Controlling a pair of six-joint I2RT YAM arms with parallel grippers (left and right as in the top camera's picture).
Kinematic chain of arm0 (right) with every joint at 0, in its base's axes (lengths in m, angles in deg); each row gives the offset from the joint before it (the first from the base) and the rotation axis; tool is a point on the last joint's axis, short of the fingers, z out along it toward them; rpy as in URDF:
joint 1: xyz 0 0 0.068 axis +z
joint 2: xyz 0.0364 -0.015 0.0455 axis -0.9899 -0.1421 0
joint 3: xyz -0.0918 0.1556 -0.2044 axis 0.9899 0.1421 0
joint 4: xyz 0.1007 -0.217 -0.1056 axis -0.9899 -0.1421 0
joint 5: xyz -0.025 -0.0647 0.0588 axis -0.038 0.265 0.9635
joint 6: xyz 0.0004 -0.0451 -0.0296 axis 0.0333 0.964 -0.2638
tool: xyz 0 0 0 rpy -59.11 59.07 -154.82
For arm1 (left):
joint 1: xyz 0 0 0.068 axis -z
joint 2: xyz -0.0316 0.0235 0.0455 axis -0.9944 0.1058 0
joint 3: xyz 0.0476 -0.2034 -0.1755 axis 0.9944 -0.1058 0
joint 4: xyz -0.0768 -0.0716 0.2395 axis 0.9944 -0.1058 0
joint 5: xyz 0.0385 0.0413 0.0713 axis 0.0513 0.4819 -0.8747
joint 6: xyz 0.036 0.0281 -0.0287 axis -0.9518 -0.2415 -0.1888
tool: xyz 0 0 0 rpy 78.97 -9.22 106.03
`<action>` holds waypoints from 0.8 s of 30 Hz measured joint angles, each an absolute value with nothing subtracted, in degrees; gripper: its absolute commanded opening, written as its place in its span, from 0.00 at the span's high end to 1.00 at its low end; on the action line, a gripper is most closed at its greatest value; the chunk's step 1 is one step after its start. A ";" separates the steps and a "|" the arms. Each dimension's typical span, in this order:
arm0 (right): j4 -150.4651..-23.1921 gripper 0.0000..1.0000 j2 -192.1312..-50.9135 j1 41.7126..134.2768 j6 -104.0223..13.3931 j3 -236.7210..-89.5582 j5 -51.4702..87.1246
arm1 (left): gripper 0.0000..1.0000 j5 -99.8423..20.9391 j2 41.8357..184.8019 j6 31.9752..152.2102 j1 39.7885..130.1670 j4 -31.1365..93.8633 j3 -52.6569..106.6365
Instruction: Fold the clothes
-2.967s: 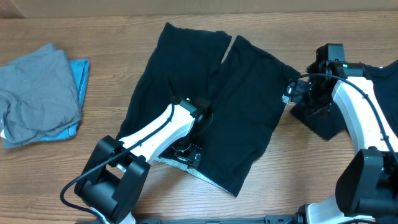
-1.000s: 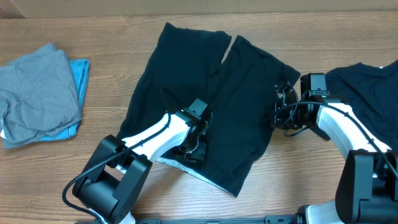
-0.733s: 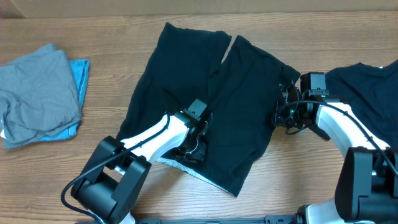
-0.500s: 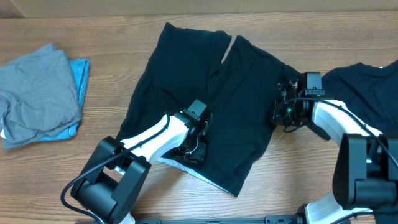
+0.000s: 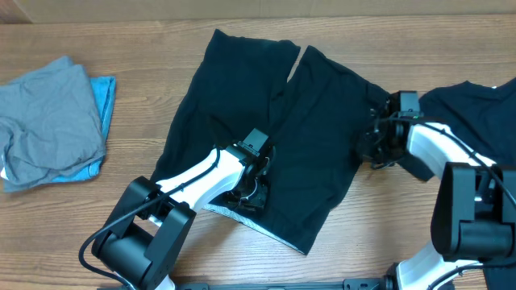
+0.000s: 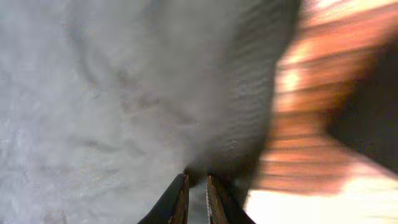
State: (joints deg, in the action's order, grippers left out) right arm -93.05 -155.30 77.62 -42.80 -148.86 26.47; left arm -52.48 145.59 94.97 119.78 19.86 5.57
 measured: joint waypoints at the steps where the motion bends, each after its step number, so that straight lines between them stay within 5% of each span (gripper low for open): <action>1: -95.41 0.85 -155.76 77.03 -42.95 -150.69 25.73 | 0.93 -52.46 145.59 94.97 119.78 19.92 5.57; 11: -104.59 0.83 -156.42 76.22 -43.19 -169.95 23.39 | 0.91 -52.22 145.55 95.36 119.78 20.05 5.48; 24: -96.94 0.80 -156.42 75.70 -36.18 -170.89 29.97 | 0.96 -52.06 145.28 96.04 119.78 21.01 4.98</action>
